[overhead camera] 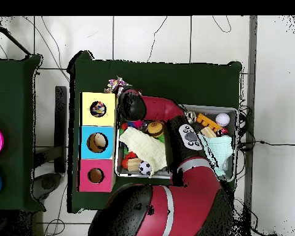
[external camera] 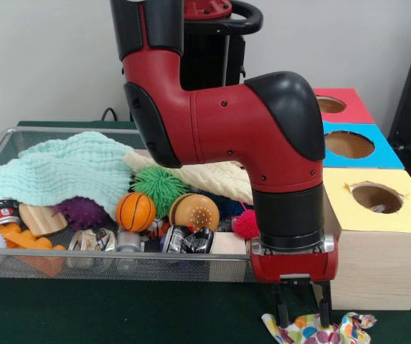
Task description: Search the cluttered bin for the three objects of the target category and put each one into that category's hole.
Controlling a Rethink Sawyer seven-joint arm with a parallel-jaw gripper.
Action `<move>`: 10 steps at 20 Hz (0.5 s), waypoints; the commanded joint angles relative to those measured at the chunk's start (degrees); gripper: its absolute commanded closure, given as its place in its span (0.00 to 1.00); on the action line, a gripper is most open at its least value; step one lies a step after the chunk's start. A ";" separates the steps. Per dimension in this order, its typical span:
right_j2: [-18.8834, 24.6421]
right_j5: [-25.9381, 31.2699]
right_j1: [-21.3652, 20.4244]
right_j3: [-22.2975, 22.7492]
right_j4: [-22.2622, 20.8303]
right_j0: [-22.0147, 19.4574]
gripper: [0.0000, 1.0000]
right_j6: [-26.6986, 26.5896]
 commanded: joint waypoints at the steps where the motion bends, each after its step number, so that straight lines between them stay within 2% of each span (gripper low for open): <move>1: 3.82 -0.76 -0.93 1.45 -3.57 -0.35 0.00 -0.15; 10: 3.24 -3.26 1.88 -0.05 -4.58 0.24 0.00 -0.04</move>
